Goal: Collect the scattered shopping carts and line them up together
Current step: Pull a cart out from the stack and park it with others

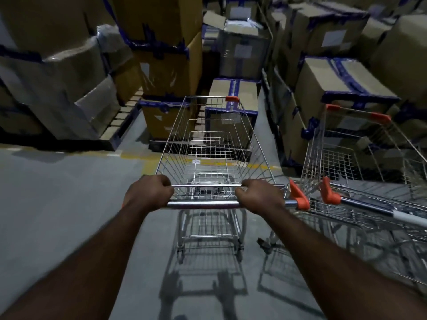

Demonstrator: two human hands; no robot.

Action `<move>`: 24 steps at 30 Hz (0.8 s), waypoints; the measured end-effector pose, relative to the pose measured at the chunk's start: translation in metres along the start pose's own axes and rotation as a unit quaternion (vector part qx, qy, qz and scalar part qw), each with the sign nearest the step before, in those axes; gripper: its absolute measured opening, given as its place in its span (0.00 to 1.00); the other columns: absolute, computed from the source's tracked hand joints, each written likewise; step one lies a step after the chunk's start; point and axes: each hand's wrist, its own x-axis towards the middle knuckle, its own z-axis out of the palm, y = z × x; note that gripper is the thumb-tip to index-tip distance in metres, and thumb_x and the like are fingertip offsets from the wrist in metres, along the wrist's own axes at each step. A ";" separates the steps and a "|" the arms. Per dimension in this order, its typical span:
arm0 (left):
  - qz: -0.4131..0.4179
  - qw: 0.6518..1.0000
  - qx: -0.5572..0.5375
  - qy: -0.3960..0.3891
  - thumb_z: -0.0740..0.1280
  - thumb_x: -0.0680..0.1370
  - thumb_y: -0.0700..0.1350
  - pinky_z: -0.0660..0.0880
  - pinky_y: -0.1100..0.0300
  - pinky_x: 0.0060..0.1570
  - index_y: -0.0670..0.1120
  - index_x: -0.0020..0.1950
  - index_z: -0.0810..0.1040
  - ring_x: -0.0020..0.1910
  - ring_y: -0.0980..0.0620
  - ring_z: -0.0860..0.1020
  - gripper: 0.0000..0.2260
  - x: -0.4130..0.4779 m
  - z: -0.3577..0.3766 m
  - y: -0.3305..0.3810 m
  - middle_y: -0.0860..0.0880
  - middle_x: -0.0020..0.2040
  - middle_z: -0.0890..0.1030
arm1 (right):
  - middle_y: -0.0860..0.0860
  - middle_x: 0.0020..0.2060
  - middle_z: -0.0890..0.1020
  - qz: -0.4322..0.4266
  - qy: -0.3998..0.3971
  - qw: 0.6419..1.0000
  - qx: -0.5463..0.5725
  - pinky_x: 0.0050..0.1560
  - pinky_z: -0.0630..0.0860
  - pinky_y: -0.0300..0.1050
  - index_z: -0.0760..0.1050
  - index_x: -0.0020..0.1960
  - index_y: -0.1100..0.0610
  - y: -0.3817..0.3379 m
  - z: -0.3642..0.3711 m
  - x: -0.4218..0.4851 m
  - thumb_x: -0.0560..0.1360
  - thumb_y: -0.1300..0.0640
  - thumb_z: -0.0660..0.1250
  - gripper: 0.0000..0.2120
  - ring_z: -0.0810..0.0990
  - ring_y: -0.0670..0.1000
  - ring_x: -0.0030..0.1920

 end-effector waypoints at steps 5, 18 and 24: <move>0.034 0.999 -0.002 -0.011 0.60 0.70 0.59 0.71 0.58 0.42 0.58 0.53 0.81 0.50 0.45 0.80 0.16 0.037 -0.003 -0.002 0.51 0.55 0.83 | 0.52 0.62 0.82 0.042 0.007 0.999 -0.006 0.53 0.74 0.49 0.77 0.69 0.49 -0.010 -0.003 0.007 0.78 0.37 0.58 0.26 0.80 0.56 0.61; 0.123 0.992 0.007 -0.034 0.60 0.72 0.57 0.75 0.54 0.47 0.52 0.51 0.80 0.53 0.42 0.79 0.16 0.090 -0.007 0.015 0.46 0.53 0.83 | 0.52 0.42 0.83 0.178 0.091 0.977 -0.073 0.70 0.62 0.70 0.80 0.43 0.55 -0.018 0.017 0.022 0.81 0.45 0.48 0.25 0.81 0.57 0.46; 0.146 0.988 0.013 -0.040 0.59 0.74 0.58 0.72 0.52 0.50 0.49 0.52 0.79 0.56 0.41 0.77 0.18 0.077 -0.005 0.033 0.44 0.56 0.83 | 0.56 0.46 0.82 0.227 0.058 0.969 -0.081 0.65 0.69 0.67 0.77 0.58 0.57 -0.009 0.012 0.017 0.85 0.49 0.45 0.24 0.79 0.59 0.46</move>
